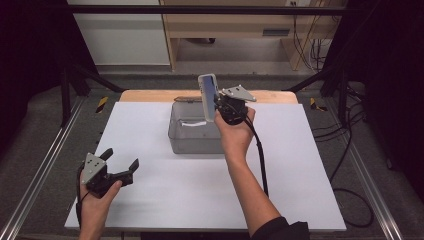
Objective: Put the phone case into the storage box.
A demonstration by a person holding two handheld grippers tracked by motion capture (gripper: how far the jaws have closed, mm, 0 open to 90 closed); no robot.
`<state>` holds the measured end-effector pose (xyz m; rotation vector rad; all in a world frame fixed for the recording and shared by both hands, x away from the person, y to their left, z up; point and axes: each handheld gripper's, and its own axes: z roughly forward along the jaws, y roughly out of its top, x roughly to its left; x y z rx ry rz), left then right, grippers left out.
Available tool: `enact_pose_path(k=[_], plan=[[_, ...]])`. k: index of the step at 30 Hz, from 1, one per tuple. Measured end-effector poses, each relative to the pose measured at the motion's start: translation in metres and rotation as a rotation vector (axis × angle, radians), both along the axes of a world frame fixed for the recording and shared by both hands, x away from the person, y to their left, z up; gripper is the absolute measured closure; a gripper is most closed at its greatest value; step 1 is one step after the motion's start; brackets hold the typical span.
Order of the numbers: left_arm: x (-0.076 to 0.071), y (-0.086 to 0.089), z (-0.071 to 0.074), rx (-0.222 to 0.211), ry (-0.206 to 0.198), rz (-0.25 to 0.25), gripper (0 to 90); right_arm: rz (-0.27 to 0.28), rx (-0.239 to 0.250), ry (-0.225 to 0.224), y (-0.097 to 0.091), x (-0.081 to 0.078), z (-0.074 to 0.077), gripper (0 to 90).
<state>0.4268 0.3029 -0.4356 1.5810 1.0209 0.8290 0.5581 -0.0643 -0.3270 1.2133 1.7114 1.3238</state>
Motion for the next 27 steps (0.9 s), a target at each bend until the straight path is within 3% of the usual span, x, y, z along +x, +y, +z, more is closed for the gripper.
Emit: enact_pose_path(k=[9,27], plan=[[0.0,0.0018,0.0003,-0.021,-0.016,-0.012,2.2,-0.005,-0.002,0.001,-0.0003,0.001,-0.0008,81.7],[-0.0018,0.0008,-0.0012,-0.01,-0.05,-0.048,2.0,-0.034,-0.012,0.009,-0.0044,0.0063,-0.0039,81.6]])
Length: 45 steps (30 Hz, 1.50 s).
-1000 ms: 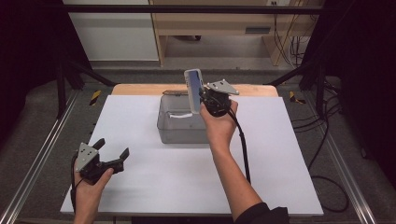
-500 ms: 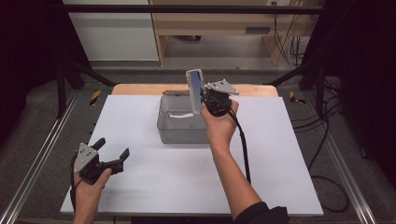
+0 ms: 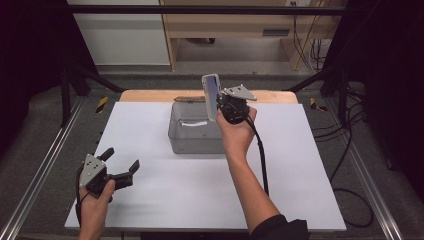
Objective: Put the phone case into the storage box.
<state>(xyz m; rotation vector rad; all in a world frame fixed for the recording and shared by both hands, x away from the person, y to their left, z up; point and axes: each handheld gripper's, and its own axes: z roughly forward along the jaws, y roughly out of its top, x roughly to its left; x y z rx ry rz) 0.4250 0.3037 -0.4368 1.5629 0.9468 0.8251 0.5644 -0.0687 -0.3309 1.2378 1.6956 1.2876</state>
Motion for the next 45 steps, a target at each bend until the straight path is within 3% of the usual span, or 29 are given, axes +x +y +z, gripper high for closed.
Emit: enact_pose_path(k=[13,45], plan=[[0.0,-0.002,-0.001,0.006,0.001,-0.01,2.0,-0.043,-0.022,0.004,-0.005,0.002,-0.003,81.5],[0.0,-0.007,-0.002,0.028,0.001,-0.03,2.0,-0.082,-0.026,0.034,-0.02,0.003,-0.016,81.5]])
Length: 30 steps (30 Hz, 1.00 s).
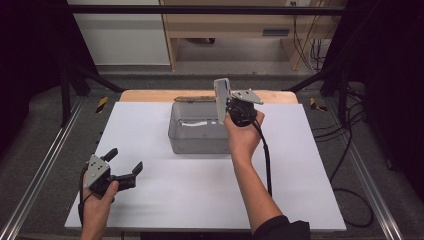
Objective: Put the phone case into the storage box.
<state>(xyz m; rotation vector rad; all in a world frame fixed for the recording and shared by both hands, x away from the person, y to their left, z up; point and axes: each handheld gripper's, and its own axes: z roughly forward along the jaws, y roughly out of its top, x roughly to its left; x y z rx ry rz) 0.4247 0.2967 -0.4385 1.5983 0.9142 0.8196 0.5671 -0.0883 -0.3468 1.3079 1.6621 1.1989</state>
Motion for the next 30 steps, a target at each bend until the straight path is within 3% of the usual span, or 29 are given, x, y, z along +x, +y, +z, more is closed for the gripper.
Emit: enact_pose_path(k=[21,30], plan=[[0.0,-0.004,-0.001,0.012,0.001,-0.016,2.0,-0.02,0.007,0.004,-0.003,-0.002,-0.004,81.4],[-0.001,-0.005,-0.001,0.015,0.001,-0.019,2.0,-0.064,0.01,-0.038,-0.001,-0.013,-0.009,81.4]])
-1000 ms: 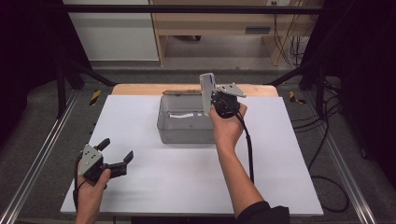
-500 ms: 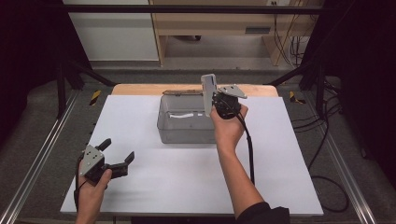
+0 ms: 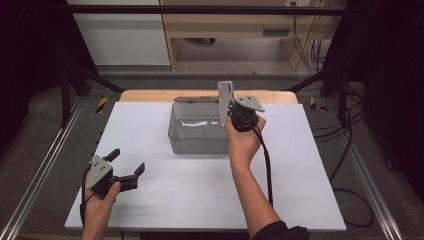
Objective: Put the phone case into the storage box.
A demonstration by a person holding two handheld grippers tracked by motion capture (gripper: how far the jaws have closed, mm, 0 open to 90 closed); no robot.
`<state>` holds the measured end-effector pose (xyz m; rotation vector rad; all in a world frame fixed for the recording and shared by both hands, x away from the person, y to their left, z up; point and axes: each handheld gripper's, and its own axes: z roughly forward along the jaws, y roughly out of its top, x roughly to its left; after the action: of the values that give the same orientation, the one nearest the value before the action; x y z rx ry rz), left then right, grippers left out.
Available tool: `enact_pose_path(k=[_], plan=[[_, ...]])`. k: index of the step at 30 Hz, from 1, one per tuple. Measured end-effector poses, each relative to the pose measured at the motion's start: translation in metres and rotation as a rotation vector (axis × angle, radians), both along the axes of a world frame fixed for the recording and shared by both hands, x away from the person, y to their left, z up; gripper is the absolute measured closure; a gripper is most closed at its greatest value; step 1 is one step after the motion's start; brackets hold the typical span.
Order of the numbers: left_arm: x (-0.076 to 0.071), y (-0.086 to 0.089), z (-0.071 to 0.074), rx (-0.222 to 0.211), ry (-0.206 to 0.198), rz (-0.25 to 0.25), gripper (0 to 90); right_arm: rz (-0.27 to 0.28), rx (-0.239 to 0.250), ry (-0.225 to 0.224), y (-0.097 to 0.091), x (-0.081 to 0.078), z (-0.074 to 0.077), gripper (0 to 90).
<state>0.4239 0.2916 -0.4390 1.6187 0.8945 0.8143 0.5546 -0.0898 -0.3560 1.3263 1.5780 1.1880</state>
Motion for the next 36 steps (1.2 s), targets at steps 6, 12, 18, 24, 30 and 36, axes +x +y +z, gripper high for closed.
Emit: enact_pose_path(k=[6,12,18,24,30,36], plan=[[-0.001,-0.002,0.0,0.004,-0.001,-0.002,2.0,-0.026,-0.007,-0.008,-0.001,-0.003,-0.001,81.5],[-0.001,-0.002,0.0,0.002,0.001,-0.002,2.0,-0.037,-0.025,-0.002,-0.003,-0.003,-0.002,81.4],[-0.001,-0.002,-0.001,0.002,0.002,-0.004,2.0,-0.052,-0.027,0.012,-0.009,-0.002,-0.007,81.3],[0.0,-0.003,-0.001,0.006,0.005,-0.009,2.0,-0.054,-0.031,0.026,-0.01,-0.001,-0.011,81.2],[0.0,-0.004,-0.001,0.008,0.006,-0.011,2.0,-0.052,-0.032,0.033,-0.01,0.0,-0.013,81.2],[0.0,-0.004,-0.002,0.008,0.007,-0.014,2.0,-0.053,-0.032,0.04,-0.011,0.001,-0.015,81.2]])
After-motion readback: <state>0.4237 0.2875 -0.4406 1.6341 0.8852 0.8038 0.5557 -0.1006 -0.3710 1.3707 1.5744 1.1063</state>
